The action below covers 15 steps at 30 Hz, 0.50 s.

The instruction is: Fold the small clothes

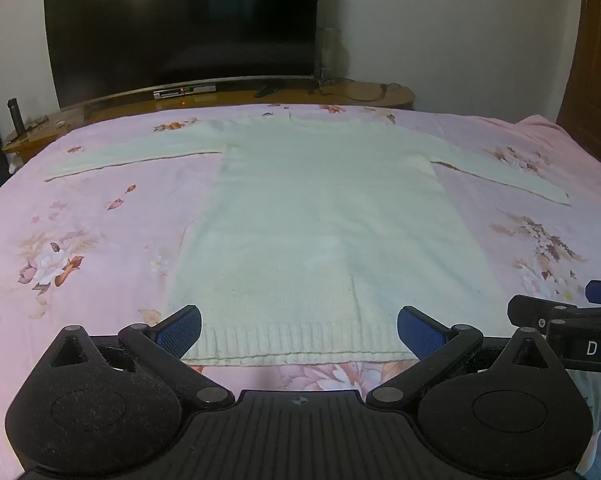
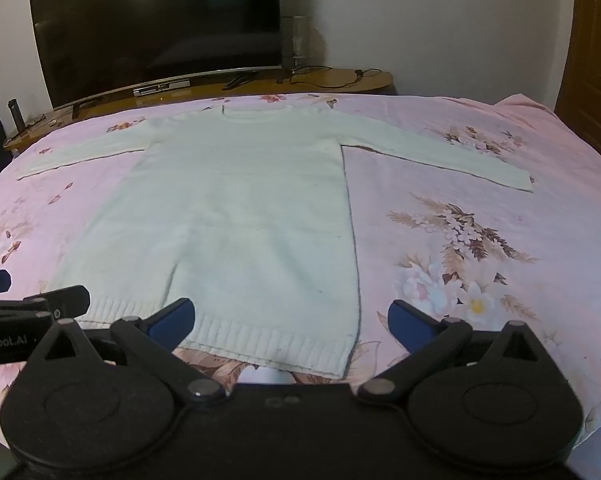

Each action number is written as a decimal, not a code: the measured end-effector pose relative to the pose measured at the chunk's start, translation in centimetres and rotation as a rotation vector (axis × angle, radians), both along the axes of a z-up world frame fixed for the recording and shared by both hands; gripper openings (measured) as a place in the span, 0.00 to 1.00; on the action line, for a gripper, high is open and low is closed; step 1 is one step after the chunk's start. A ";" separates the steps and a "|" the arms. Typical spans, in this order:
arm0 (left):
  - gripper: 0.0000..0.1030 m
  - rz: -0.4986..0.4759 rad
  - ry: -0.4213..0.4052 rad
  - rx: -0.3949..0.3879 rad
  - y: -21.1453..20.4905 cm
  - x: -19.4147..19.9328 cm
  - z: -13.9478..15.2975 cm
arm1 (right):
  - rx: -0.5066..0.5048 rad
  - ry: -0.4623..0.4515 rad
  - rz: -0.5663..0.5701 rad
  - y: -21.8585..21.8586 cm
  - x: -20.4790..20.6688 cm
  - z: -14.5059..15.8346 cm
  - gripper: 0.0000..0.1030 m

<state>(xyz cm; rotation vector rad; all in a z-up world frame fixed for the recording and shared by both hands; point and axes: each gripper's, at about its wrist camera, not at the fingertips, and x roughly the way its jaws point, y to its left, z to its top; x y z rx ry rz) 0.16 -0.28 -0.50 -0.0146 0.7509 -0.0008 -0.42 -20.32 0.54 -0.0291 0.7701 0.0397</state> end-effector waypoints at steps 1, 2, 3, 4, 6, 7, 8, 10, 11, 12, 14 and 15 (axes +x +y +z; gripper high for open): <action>1.00 -0.001 0.000 0.000 0.0 0.0 0.0 | -0.001 0.001 -0.001 0.0 0.0 0.0 1.00; 1.00 -0.001 0.001 0.001 0.0 0.0 0.0 | -0.001 0.001 -0.001 0.0 0.0 0.0 1.00; 1.00 -0.001 0.000 0.002 -0.1 0.0 0.0 | 0.000 0.001 -0.001 0.0 0.0 0.0 1.00; 1.00 -0.002 0.001 0.002 0.0 0.0 0.0 | -0.001 0.000 -0.002 0.0 0.0 0.0 1.00; 1.00 -0.001 0.001 0.002 0.0 0.1 -0.1 | -0.001 0.002 -0.002 0.0 0.0 0.0 1.00; 1.00 -0.003 0.003 0.002 0.0 0.1 -0.1 | 0.000 0.003 -0.001 0.0 0.0 0.0 1.00; 1.00 -0.004 0.004 0.002 0.0 0.1 -0.1 | 0.000 0.004 -0.001 0.0 0.1 -0.1 1.00; 1.00 -0.003 0.004 0.003 0.0 0.1 0.0 | 0.001 0.004 -0.002 0.0 0.1 -0.1 1.00; 1.00 -0.003 0.005 0.002 0.0 0.1 0.0 | 0.002 0.004 -0.002 -0.1 0.1 -0.1 1.00; 1.00 -0.004 0.006 0.002 0.0 0.1 0.0 | 0.002 0.004 -0.002 -0.1 0.1 -0.1 1.00; 1.00 -0.005 0.006 0.003 0.0 0.1 0.0 | 0.002 0.005 -0.003 -0.1 0.1 -0.1 1.00; 1.00 -0.005 0.006 0.003 0.0 0.2 0.0 | 0.003 0.005 -0.004 -0.1 0.1 -0.1 1.00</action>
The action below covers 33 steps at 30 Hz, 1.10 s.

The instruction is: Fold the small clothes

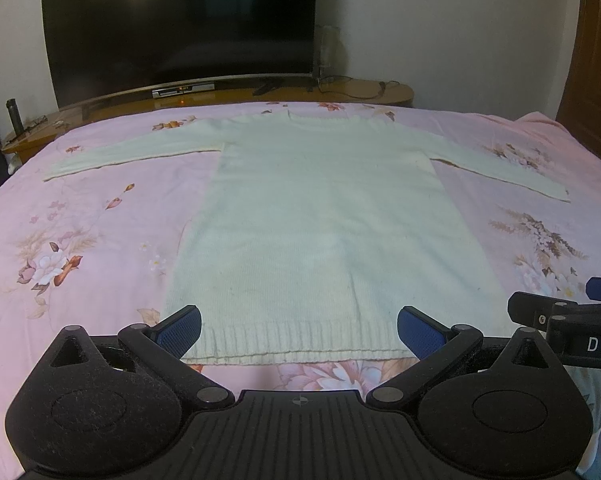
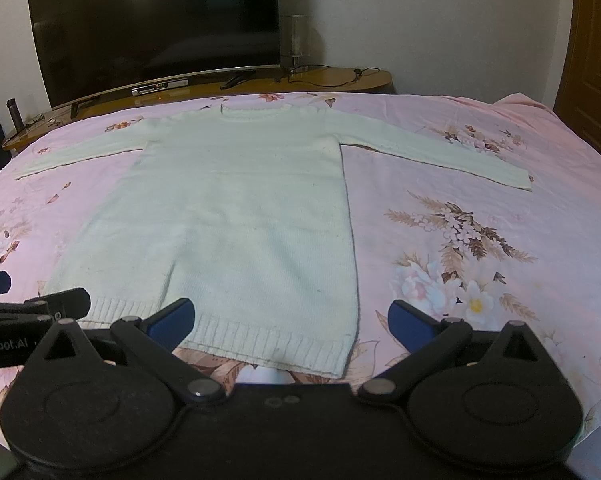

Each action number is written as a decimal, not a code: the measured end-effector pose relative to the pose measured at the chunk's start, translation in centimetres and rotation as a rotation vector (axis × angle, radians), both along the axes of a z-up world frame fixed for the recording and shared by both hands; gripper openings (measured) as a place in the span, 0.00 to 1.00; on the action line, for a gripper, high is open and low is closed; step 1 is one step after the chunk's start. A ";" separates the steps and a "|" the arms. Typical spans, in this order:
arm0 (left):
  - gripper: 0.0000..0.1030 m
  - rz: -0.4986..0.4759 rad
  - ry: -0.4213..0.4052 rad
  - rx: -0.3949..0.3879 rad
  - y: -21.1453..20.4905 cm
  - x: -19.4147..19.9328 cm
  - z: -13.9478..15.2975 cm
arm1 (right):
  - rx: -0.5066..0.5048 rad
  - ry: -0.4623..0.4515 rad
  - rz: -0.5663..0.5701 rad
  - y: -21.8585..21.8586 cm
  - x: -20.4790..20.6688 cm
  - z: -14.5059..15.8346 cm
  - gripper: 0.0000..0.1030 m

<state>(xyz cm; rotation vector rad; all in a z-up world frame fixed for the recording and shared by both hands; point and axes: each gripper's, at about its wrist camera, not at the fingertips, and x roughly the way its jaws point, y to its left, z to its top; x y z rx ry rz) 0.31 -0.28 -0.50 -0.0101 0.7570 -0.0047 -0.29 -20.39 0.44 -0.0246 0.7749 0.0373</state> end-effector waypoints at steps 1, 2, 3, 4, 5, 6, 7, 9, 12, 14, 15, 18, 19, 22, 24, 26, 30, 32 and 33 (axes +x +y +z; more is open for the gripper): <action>1.00 0.001 0.000 -0.001 0.0 0.0 0.0 | 0.000 -0.001 0.000 0.0 0.0 0.0 1.00; 1.00 0.001 0.001 -0.001 0.0 0.0 0.0 | 0.000 0.000 0.001 0.0 0.0 0.0 1.00; 1.00 0.001 0.001 -0.001 0.0 0.0 0.0 | -0.001 0.001 0.000 0.0 0.0 0.0 1.00; 1.00 0.000 0.000 -0.001 0.0 0.0 0.0 | 0.000 0.000 0.000 0.0 0.0 0.0 1.00; 1.00 -0.001 0.000 -0.001 0.0 0.1 0.0 | 0.000 0.000 0.000 0.0 0.0 0.0 1.00; 1.00 0.000 0.000 -0.001 0.0 0.1 0.0 | -0.001 0.000 0.000 0.0 0.0 0.0 1.00; 1.00 0.000 -0.001 0.000 0.0 0.1 0.0 | -0.004 0.000 -0.001 0.1 0.1 0.0 1.00; 1.00 -0.001 -0.001 -0.001 0.0 0.0 0.0 | -0.002 0.000 -0.002 0.1 0.1 0.0 1.00; 1.00 -0.001 0.000 -0.001 0.0 0.1 0.0 | -0.004 -0.001 -0.003 0.1 0.1 0.0 1.00; 1.00 0.001 0.000 0.001 0.0 0.1 0.0 | -0.003 -0.003 -0.003 0.1 0.1 0.0 1.00; 1.00 0.000 0.000 0.000 0.0 0.1 0.0 | -0.004 -0.003 -0.003 0.1 0.1 0.0 1.00; 1.00 0.002 0.001 0.000 0.0 0.1 0.0 | -0.003 -0.002 -0.002 0.1 0.0 0.0 1.00; 1.00 0.002 0.000 0.001 -0.1 0.0 0.0 | -0.003 -0.002 -0.002 0.1 0.0 0.0 1.00; 1.00 0.002 -0.001 0.002 -0.1 0.0 -0.1 | -0.004 -0.005 -0.001 0.1 0.0 0.0 1.00; 1.00 0.000 -0.003 0.004 -0.1 0.0 -0.1 | -0.004 -0.005 -0.002 0.1 0.0 0.0 1.00; 1.00 0.000 -0.005 0.008 -0.1 -0.1 -0.1 | -0.004 -0.005 -0.001 0.1 0.0 0.0 1.00; 1.00 -0.001 -0.005 0.008 -0.1 -0.1 -0.1 | -0.003 -0.007 0.001 0.1 0.0 0.1 1.00; 1.00 -0.002 -0.004 0.008 -0.2 -0.1 -0.1 | -0.004 -0.008 0.002 0.1 0.0 0.2 1.00; 1.00 -0.002 -0.005 0.007 -0.1 -0.1 -0.1 | -0.003 -0.008 0.002 0.1 0.0 0.2 1.00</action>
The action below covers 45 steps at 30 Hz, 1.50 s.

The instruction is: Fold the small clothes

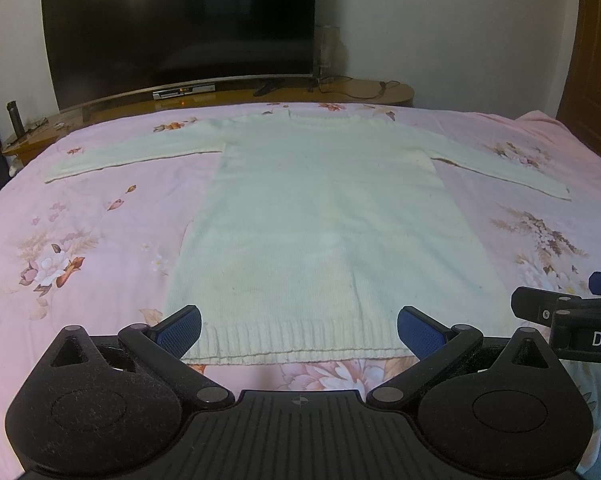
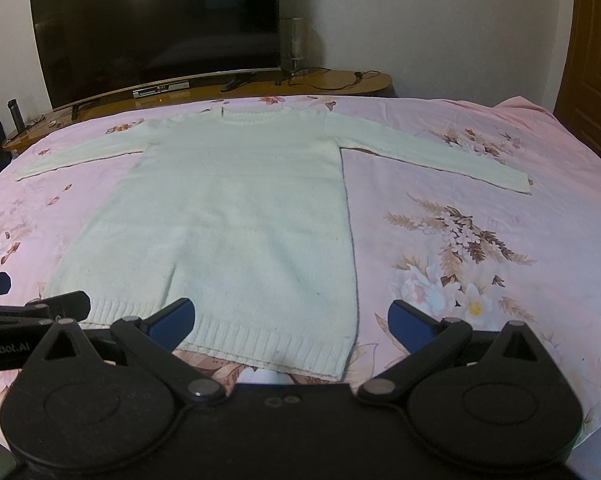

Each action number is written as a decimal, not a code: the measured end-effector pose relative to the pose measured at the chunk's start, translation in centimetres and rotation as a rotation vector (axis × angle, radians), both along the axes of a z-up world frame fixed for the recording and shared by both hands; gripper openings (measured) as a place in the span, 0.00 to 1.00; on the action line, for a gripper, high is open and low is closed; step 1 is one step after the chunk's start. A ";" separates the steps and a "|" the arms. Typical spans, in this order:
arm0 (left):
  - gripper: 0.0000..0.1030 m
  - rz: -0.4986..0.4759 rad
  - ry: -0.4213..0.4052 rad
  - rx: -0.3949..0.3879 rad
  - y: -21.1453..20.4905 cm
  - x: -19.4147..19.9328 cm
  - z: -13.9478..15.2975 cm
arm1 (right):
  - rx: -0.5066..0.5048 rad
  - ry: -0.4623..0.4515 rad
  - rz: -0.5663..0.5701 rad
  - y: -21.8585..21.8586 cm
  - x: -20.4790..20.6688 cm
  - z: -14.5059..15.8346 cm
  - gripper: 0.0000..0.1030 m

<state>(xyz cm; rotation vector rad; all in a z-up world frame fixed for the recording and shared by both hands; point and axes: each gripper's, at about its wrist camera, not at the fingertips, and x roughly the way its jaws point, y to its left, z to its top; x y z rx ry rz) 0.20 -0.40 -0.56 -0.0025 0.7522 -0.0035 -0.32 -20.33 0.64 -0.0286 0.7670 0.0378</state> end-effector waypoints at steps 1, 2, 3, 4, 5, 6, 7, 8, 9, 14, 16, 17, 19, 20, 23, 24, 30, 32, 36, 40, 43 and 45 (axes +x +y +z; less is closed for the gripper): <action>1.00 0.000 0.000 -0.001 0.0 0.0 0.0 | 0.000 0.000 0.000 0.0 0.0 0.0 1.00; 1.00 -0.001 -0.001 -0.003 0.0 0.0 0.0 | 0.000 0.000 -0.001 -0.1 0.0 0.0 1.00; 1.00 -0.001 -0.001 -0.003 0.1 -0.1 0.0 | -0.001 0.000 -0.001 -0.1 0.0 0.0 1.00; 1.00 -0.001 0.000 -0.002 0.1 -0.1 0.0 | 0.000 0.000 -0.001 -0.1 0.0 0.0 1.00; 1.00 -0.001 0.000 -0.001 0.1 -0.1 0.0 | 0.000 0.000 -0.002 0.0 0.0 0.0 1.00; 1.00 -0.001 0.001 -0.002 0.2 -0.1 0.0 | -0.001 0.000 -0.001 0.0 0.0 0.0 1.00; 1.00 -0.001 0.001 -0.002 0.2 -0.1 0.0 | -0.001 0.001 -0.001 0.0 0.0 0.0 1.00; 1.00 -0.001 0.000 -0.001 0.2 -0.1 0.0 | -0.001 0.001 -0.001 0.0 0.0 0.1 1.00; 1.00 -0.001 0.001 -0.001 0.2 -0.1 0.0 | 0.000 0.001 -0.001 -0.1 0.0 0.1 1.00; 1.00 -0.001 0.001 -0.001 0.2 -0.1 0.0 | 0.001 0.002 -0.001 0.0 0.0 0.0 1.00; 1.00 -0.001 0.000 0.000 0.2 -0.1 0.0 | 0.000 0.003 -0.001 0.0 0.0 0.0 1.00; 1.00 -0.001 0.001 -0.001 0.2 -0.1 0.0 | 0.000 0.003 -0.001 0.0 0.0 0.0 1.00; 1.00 0.000 0.004 -0.001 0.3 -0.1 0.0 | 0.001 0.003 -0.002 0.0 0.0 0.0 1.00; 1.00 0.000 0.005 -0.001 0.3 -0.1 0.0 | 0.001 0.004 -0.002 0.0 0.0 0.0 1.00; 1.00 0.002 0.010 0.000 0.3 0.0 0.0 | 0.002 0.004 -0.002 -0.1 0.0 0.0 1.00; 1.00 0.002 0.012 0.001 0.3 0.1 0.0 | 0.002 0.005 -0.002 -0.1 0.0 0.0 1.00; 1.00 0.003 0.019 0.007 0.3 0.2 -0.2 | 0.006 0.008 -0.004 -0.2 0.0 -0.2 1.00; 1.00 0.004 0.024 0.007 0.4 0.3 -0.2 | 0.007 0.008 -0.005 -0.2 0.0 -0.2 1.00; 1.00 0.008 0.035 -0.068 0.9 0.6 0.0 | 0.021 0.006 -0.015 -0.5 0.0 -0.3 1.00; 1.00 0.032 0.032 -0.152 1.9 1.7 0.1 | 0.085 0.002 -0.046 -2.0 0.2 -0.3 1.00; 1.00 0.007 0.030 -0.198 2.3 3.2 0.0 | 0.138 -0.024 -0.095 -3.8 0.4 0.2 1.00; 1.00 -0.002 0.007 -0.200 2.3 4.6 0.2 | 0.165 -0.041 -0.140 -5.3 0.9 0.5 0.95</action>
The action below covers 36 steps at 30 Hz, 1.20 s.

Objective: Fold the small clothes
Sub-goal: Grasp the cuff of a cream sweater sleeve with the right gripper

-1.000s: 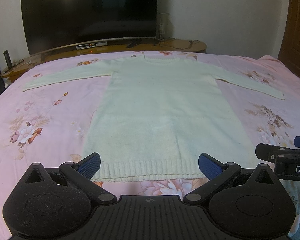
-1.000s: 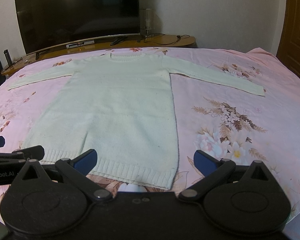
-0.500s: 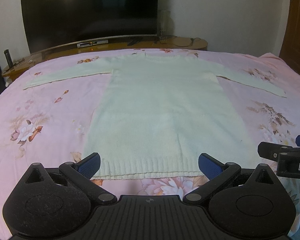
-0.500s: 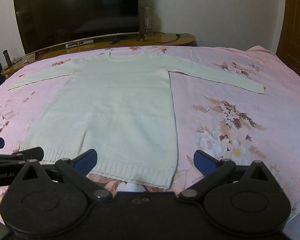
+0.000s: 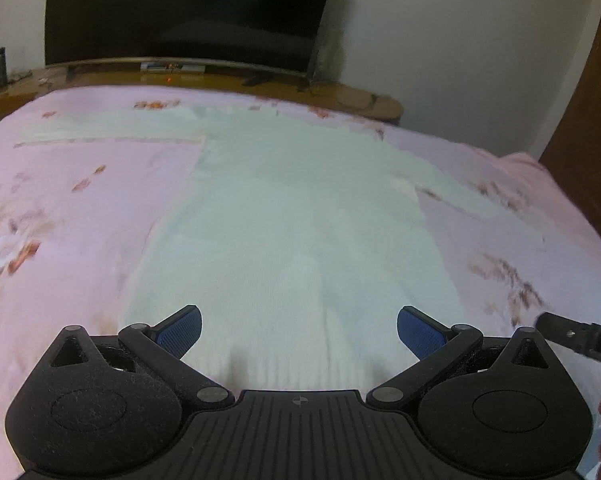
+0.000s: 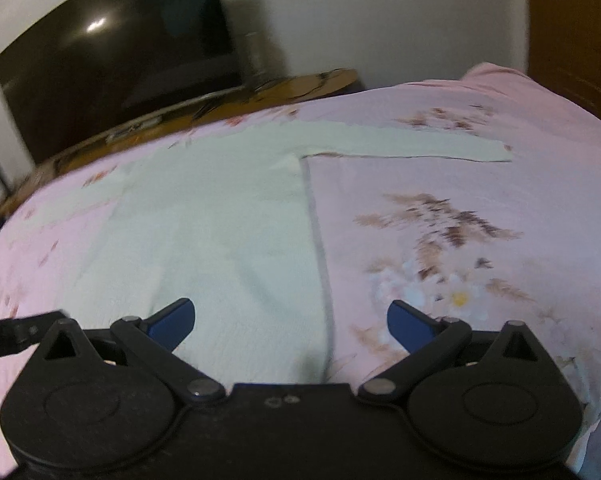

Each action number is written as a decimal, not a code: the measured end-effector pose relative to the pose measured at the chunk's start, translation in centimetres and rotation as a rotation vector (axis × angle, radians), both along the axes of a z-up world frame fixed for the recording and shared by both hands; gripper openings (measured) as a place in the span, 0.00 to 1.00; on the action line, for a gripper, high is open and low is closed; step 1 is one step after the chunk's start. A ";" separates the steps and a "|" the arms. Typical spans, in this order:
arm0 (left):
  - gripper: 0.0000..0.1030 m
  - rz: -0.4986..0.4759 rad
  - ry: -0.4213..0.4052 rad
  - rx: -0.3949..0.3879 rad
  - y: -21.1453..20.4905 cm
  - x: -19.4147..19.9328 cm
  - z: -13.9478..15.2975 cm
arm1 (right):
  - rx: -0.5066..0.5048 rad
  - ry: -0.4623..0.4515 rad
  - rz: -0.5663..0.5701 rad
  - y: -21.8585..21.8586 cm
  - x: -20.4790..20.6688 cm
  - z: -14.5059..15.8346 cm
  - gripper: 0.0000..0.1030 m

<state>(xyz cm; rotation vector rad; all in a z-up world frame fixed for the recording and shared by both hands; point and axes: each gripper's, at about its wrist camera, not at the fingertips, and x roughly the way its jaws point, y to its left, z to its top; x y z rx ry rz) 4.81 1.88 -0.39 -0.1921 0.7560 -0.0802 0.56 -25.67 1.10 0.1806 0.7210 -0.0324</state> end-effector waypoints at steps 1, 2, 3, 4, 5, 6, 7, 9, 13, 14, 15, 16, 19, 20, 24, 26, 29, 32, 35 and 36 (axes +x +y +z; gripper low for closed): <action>1.00 -0.001 -0.015 0.032 -0.3 0.7 0.1 | 0.013 -0.008 -0.019 -0.9 0.3 0.1 0.87; 1.00 -0.002 -0.032 0.070 -0.6 1.5 0.2 | 0.022 -0.014 -0.040 -1.8 0.7 0.2 0.84; 1.00 0.009 -0.042 0.096 -0.7 2.5 0.2 | 0.028 -0.018 -0.072 -2.8 1.2 0.3 0.80; 1.00 0.021 -0.047 0.096 -0.6 3.5 0.3 | 0.042 -0.027 -0.102 -3.9 1.7 0.4 0.79; 1.00 0.030 -0.065 0.087 -0.5 4.4 0.4 | 0.059 -0.039 -0.123 -5.0 2.2 0.5 0.79; 1.00 0.047 -0.080 0.097 -0.4 5.3 0.5 | 0.077 -0.054 -0.144 -6.2 2.9 0.6 0.76; 1.00 0.066 -0.088 0.113 -0.5 6.2 0.5 | 0.101 -0.073 -0.166 -7.6 3.7 0.7 0.69; 0.99 0.098 -0.104 0.118 -0.1 8.3 0.6 | 0.150 -0.103 -0.208 -10.2 5.5 0.7 0.61; 0.85 0.163 -0.087 0.140 0.6 12.3 0.0 | 0.258 -0.158 -0.316 -16.2 10.2 -0.3 0.51; 0.85 0.187 -0.072 0.142 0.9 13.7 -0.4 | 0.280 -0.162 -0.346 -17.5 11.4 -0.8 0.50; 0.85 0.202 -0.061 0.141 1.0 14.4 -0.9 | 0.307 -0.164 -0.378 -19.0 12.6 -1.5 0.50; 0.85 0.220 -0.053 0.141 1.1 15.3 -1.3 | 0.334 -0.163 -0.407 -20.4 13.8 -2.3 0.50; 0.99 0.270 -0.031 0.158 1.4 17.8 -2.6 | 0.403 -0.164 -0.485 -24.3 16.9 -4.9 0.45; 1.00 0.278 -0.027 0.160 1.4 18.5 -3.0 | 0.424 -0.159 -0.515 -25.4 17.7 -5.7 0.44; 1.00 0.307 -0.006 0.170 1.6 20.6 -4.6 | 0.505 -0.142 -0.628 -29.3 20.4 -9.3 0.39; 1.00 0.313 -0.001 0.157 1.9 21.4 -5.1 | 0.531 -0.137 -0.657 -30.3 21.1 -10.5 0.39; 1.00 0.314 0.057 0.092 3.0 22.7 -5.6 | 0.562 -0.160 -0.670 -31.5 21.8 -11.7 0.35; 1.00 0.326 0.041 0.034 3.9 23.4 -5.8 | 0.605 -0.206 -0.667 -32.4 22.5 -12.7 0.31; 1.00 0.323 0.039 0.042 4.1 23.8 -5.9 | 0.626 -0.235 -0.663 -33.0 23.0 -13.3 0.26; 1.00 0.319 0.040 0.042 4.1 24.0 -6.0 | 0.622 -0.236 -0.661 -33.0 23.2 -13.4 0.20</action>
